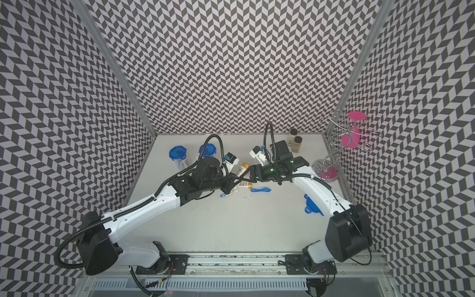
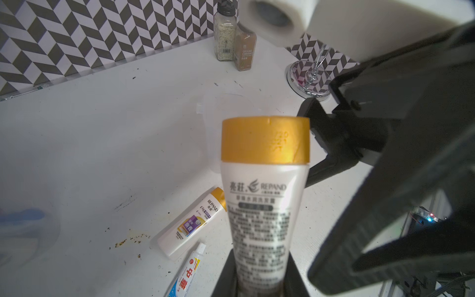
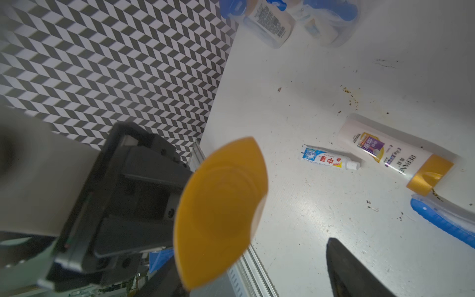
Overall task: Pack away toiletry kits
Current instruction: Pick up the toiletry item from the center of the board, then place the toiletry item into the container.
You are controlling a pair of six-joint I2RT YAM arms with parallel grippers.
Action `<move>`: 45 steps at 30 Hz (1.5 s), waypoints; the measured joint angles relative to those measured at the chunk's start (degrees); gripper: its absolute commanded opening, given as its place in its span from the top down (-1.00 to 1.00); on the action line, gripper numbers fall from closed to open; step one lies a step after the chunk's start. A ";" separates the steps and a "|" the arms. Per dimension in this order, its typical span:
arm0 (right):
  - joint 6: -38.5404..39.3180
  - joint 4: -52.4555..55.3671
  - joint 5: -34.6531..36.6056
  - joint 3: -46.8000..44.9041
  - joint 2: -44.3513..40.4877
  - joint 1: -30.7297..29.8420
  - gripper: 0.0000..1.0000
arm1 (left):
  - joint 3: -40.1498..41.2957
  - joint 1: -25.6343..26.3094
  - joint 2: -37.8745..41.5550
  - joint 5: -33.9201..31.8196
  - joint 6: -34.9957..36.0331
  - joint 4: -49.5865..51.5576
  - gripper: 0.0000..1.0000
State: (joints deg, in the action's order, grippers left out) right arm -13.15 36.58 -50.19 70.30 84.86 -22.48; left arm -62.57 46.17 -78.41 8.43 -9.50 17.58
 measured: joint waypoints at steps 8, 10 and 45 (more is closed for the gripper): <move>-3.67 -5.97 -3.17 0.68 1.46 0.00 0.07 | 0.00 1.22 0.00 -0.63 0.90 0.02 0.95; -4.02 -6.45 -3.23 0.68 1.55 0.00 0.32 | 0.00 1.40 0.00 -0.87 0.96 0.04 0.95; 10.08 -7.08 46.84 14.62 9.14 1.70 1.00 | -9.35 -9.27 -18.36 4.07 1.05 2.45 -0.85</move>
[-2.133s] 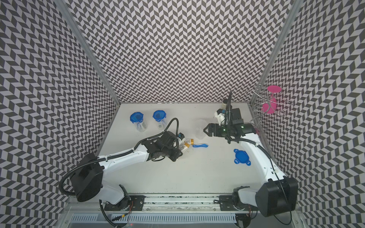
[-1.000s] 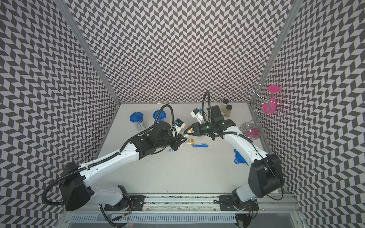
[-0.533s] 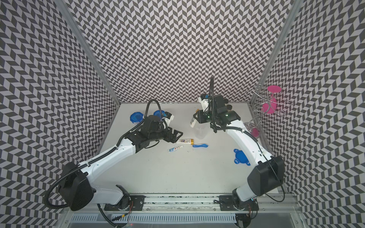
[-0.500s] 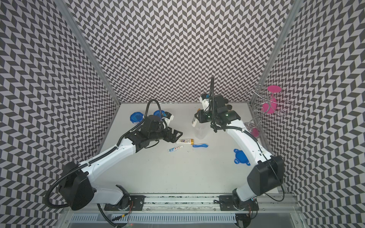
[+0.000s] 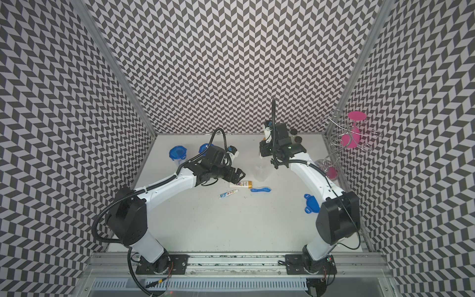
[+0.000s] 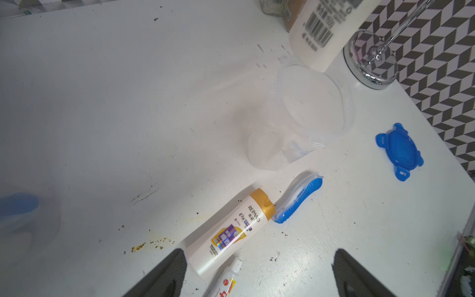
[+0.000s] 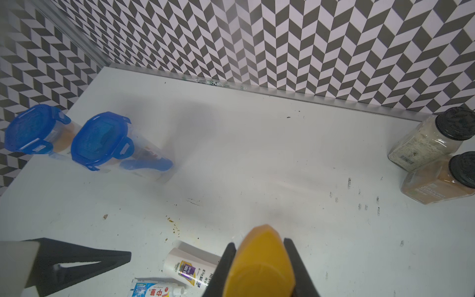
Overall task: Pack away toiletry kits
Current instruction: Place the toiletry item into the container.
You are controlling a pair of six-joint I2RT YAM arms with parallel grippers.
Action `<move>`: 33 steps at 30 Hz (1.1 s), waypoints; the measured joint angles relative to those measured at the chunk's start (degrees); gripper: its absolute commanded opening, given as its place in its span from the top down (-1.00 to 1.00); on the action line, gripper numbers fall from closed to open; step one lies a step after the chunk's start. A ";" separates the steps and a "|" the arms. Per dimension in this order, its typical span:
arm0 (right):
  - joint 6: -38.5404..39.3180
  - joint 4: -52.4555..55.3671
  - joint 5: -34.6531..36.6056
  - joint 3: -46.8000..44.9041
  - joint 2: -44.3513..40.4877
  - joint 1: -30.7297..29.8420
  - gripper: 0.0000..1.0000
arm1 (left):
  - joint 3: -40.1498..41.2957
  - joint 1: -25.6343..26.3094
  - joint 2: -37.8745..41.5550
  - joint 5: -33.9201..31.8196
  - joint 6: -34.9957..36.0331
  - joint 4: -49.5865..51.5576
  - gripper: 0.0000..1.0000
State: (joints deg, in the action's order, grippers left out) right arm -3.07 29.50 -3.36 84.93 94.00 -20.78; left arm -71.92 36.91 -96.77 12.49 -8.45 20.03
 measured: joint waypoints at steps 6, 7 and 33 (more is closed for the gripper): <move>0.55 -0.15 -0.09 -1.51 0.98 0.00 1.00 | 0.00 0.28 -4.68 -2.43 3.82 0.11 -0.91; 0.55 -0.17 -0.09 -2.10 0.98 0.00 1.00 | 0.00 0.37 -5.16 -2.84 4.42 0.11 -0.93; 0.48 -1.77 -1.25 -9.11 1.01 0.00 0.39 | 0.83 4.79 -15.80 -11.72 12.94 -2.45 -0.51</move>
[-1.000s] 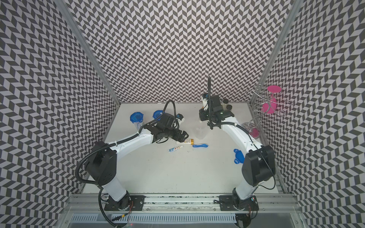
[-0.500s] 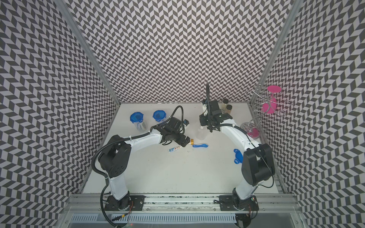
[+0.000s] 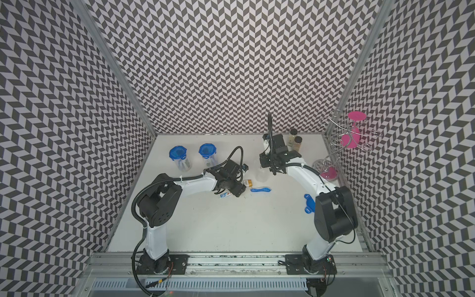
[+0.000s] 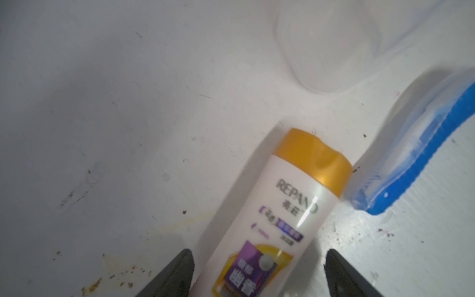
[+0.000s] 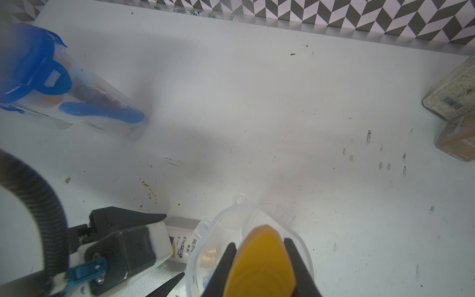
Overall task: Pack away toiletry kits
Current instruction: Place the toiletry item into the container, then pick up the toiletry item from the center of the board.
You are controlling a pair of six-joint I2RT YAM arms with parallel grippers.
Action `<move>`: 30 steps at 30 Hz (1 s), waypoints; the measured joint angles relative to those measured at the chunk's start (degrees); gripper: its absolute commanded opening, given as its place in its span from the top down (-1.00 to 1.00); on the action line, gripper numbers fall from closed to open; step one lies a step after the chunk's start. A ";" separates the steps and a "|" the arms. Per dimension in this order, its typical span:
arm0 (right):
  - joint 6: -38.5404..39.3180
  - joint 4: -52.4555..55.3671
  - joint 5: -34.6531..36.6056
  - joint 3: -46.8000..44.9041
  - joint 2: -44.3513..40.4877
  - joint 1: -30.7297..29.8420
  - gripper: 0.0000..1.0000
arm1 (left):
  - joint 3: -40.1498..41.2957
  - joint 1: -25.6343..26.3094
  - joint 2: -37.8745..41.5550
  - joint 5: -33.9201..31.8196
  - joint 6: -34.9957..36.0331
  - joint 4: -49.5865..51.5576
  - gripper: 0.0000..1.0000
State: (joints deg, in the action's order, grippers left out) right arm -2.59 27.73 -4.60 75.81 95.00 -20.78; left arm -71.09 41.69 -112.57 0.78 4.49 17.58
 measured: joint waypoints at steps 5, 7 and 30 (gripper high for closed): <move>-0.28 -0.46 -0.39 -0.02 -0.13 0.00 0.29 | 1.16 0.81 0.02 -0.74 -0.68 -1.33 -0.40; -0.37 -0.63 -0.52 -0.02 -0.26 0.00 0.26 | 1.55 0.98 0.09 -0.92 -0.90 -2.05 -0.35; -4.20 5.11 -6.25 -2.75 -13.11 1.60 -0.50 | 8.31 0.90 7.10 -2.84 -5.97 -0.66 0.92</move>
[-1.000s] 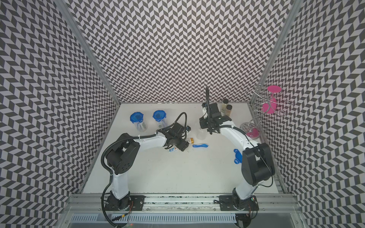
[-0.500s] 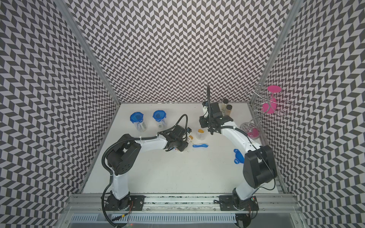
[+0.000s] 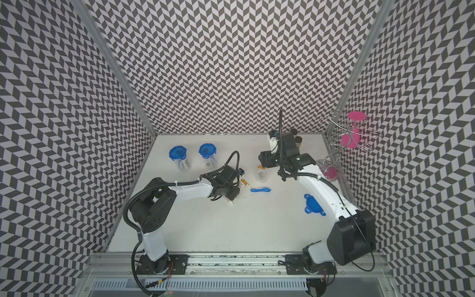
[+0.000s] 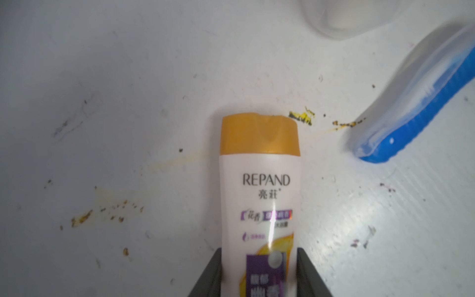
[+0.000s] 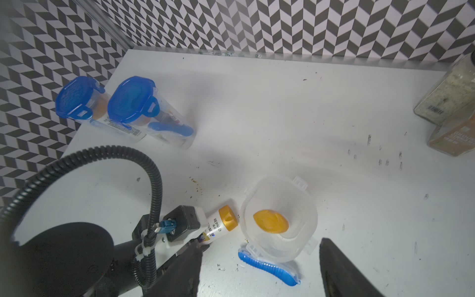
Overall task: Pack away toiletry kits
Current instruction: Pick up the toiletry item from the center of the board.
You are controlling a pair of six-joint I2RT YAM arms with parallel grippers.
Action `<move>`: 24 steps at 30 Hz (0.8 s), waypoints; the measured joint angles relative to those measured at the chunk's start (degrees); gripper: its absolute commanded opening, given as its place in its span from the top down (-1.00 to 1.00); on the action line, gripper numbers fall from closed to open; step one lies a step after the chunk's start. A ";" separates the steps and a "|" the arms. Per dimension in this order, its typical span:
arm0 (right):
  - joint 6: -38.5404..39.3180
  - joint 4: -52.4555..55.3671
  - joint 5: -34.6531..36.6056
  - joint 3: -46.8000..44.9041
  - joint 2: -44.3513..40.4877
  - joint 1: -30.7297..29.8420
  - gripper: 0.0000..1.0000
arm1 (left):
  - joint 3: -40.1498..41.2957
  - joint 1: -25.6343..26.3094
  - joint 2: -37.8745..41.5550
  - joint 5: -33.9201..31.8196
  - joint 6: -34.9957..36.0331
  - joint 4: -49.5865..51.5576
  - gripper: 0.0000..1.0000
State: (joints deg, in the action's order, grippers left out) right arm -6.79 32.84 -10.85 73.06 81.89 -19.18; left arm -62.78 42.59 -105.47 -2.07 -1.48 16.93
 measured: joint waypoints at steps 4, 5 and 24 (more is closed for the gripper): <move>0.24 1.97 -5.44 -1.81 -0.68 0.83 -0.59 | 2.14 -0.39 8.04 1.07 -1.79 1.31 1.00; 0.52 2.36 -7.65 -2.21 -0.68 0.98 -0.61 | 2.27 -0.46 10.32 1.55 -2.27 1.33 1.00; -3.65 -8.50 -38.56 -8.55 -1.29 0.98 -0.63 | -0.61 4.90 23.74 7.93 -5.99 -2.54 1.00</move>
State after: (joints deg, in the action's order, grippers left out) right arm -10.44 24.34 -49.41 64.51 80.60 -18.20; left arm -63.40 47.48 -81.73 5.87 -7.46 14.39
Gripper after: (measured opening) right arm 0.830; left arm 0.377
